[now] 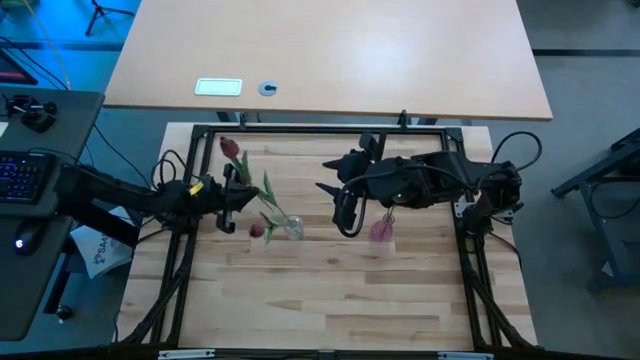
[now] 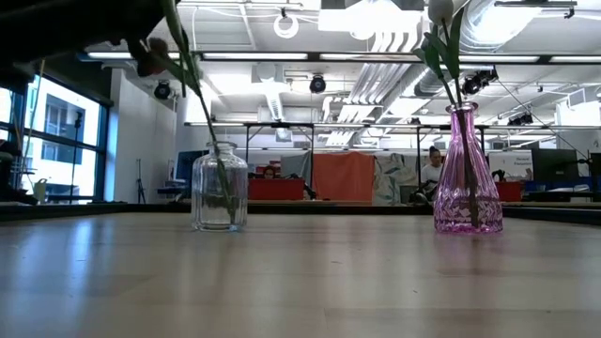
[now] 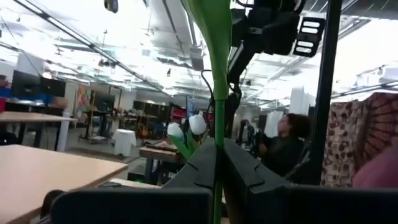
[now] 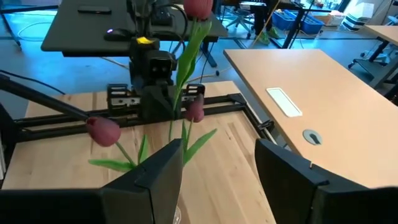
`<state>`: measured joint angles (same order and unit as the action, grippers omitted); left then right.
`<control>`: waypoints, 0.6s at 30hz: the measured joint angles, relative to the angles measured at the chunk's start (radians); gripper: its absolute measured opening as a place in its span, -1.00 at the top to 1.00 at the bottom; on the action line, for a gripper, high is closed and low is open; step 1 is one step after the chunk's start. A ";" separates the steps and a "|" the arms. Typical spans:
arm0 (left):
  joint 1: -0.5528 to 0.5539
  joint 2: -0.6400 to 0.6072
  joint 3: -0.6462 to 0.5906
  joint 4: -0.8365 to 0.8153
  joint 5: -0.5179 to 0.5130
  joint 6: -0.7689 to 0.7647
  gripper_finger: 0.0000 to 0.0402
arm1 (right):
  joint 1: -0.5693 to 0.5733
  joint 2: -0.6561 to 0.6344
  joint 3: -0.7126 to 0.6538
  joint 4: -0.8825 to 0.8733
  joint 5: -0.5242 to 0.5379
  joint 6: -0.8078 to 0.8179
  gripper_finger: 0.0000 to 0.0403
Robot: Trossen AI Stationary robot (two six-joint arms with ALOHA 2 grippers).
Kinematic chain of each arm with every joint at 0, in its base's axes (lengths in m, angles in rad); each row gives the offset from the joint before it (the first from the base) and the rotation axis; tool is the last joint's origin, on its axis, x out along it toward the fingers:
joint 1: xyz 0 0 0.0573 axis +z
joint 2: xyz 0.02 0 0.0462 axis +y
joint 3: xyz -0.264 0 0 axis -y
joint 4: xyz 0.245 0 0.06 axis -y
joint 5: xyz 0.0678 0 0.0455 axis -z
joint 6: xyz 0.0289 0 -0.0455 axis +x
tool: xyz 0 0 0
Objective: Sort flowers into vase by color
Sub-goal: Put the red flower into the transparent vase
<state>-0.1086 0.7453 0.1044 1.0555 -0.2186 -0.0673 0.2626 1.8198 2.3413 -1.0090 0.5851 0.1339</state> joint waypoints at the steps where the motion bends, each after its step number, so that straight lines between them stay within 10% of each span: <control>1: 0.005 0.000 -0.018 0.021 0.007 -0.004 1.00 | 0.000 0.000 0.000 0.000 0.000 -0.001 0.02; 18: -0.029 -0.004 0.019 0.044 0.193 -0.141 1.00 | -0.022 0.004 0.000 -0.007 -0.036 -0.008 0.02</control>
<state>-0.1375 0.7411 0.1230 1.0992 -0.0260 -0.2080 0.2409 1.8236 2.3413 -1.0158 0.5487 0.1262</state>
